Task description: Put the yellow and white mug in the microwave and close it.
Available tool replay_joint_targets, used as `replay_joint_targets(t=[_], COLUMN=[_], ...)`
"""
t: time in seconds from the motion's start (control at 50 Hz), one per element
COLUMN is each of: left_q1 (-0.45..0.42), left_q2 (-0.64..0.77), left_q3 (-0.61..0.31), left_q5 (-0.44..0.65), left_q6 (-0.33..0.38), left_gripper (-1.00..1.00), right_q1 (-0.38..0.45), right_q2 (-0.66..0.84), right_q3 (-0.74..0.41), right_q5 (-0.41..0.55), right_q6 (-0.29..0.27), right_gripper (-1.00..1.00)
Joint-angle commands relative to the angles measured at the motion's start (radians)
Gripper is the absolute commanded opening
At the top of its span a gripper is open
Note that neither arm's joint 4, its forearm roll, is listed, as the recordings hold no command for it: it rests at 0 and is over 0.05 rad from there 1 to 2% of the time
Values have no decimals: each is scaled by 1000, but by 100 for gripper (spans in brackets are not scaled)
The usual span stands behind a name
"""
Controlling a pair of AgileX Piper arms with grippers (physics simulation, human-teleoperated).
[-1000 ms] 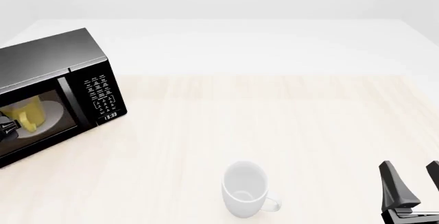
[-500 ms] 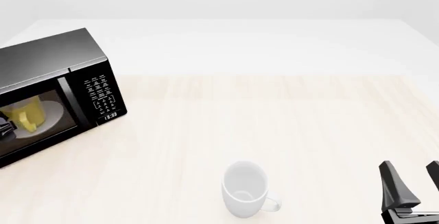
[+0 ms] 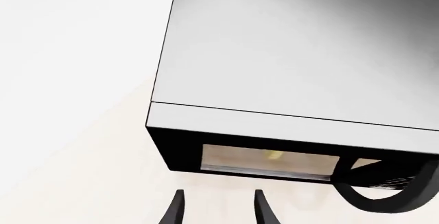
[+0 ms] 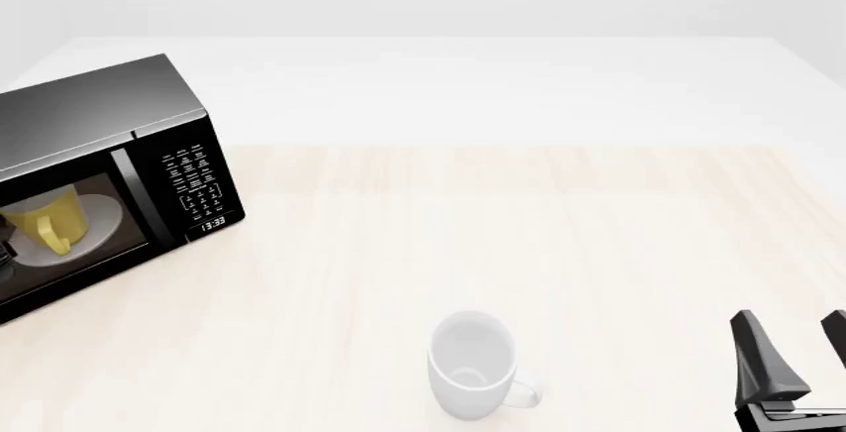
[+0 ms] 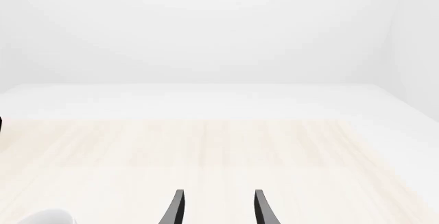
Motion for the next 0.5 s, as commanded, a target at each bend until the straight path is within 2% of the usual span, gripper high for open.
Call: replay_joint_targets(t=[0.02, 0.5], left_q1=[-21, -54], left_q2=[-126, -407], left_q3=[37, 79], left_q5=[38, 178], left_q6=[0, -21], left_gripper=[100, 100], right_q1=[0, 0], right_q2=[0, 0], right_q3=[0, 0], right_q5=[0, 0], right_q6=[0, 0], right_gripper=[100, 100])
